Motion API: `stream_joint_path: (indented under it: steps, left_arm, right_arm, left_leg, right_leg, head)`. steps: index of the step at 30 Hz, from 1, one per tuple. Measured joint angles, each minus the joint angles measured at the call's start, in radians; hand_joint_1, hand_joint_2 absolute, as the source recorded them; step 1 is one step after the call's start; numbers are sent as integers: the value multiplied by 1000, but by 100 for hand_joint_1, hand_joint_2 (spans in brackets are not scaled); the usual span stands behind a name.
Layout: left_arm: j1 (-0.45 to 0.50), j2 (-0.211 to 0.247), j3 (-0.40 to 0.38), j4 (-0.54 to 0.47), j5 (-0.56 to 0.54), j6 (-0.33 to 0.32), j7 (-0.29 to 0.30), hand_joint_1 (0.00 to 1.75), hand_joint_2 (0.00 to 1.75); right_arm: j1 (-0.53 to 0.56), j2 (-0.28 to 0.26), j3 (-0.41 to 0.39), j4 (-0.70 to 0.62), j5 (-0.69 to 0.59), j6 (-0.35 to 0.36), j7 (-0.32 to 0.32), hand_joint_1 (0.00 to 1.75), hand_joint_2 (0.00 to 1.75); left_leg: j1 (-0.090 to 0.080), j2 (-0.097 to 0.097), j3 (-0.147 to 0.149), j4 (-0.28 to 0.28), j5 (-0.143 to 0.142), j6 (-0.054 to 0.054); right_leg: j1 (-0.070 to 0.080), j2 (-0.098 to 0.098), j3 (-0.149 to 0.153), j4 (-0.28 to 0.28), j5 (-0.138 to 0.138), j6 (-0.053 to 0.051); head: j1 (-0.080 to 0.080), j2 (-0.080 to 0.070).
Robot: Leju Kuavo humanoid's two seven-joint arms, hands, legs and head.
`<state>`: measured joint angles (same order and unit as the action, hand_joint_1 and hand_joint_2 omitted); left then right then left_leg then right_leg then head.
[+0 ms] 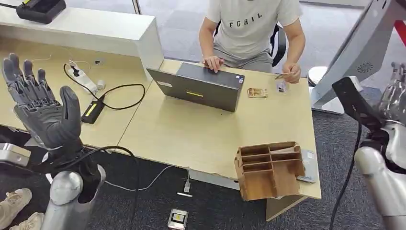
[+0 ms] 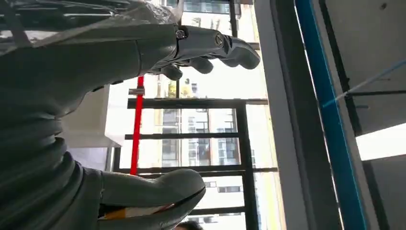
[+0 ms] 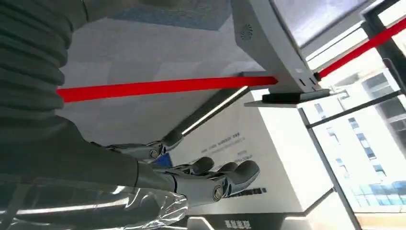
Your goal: Pass the card to the sensor for recognition and then transmit it.
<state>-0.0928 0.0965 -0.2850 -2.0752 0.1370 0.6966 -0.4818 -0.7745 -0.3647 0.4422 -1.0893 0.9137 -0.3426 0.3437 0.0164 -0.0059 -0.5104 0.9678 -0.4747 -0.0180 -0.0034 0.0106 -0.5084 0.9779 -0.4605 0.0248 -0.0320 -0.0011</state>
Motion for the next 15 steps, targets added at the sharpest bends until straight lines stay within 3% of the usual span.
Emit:
stream_joint_path:
  steps: [7,15]
  left_arm:
    - [56,-4,37,-32,-51,0,14,0,175]
    - [103,-11,65,-66,-73,0,25,0,175]
  right_arm:
    - [157,-37,-39,-312,-56,-29,-8,0,175]
    - [361,-64,-74,-567,-131,-151,-32,0,175]
  left_leg:
    - [0,0,0,0,0,0]
    - [0,0,0,0,0,0]
  right_leg:
    - [0,0,0,0,0,0]
    - [0,0,0,-1,0,0]
  head:
    - [0,0]
    - [0,0]
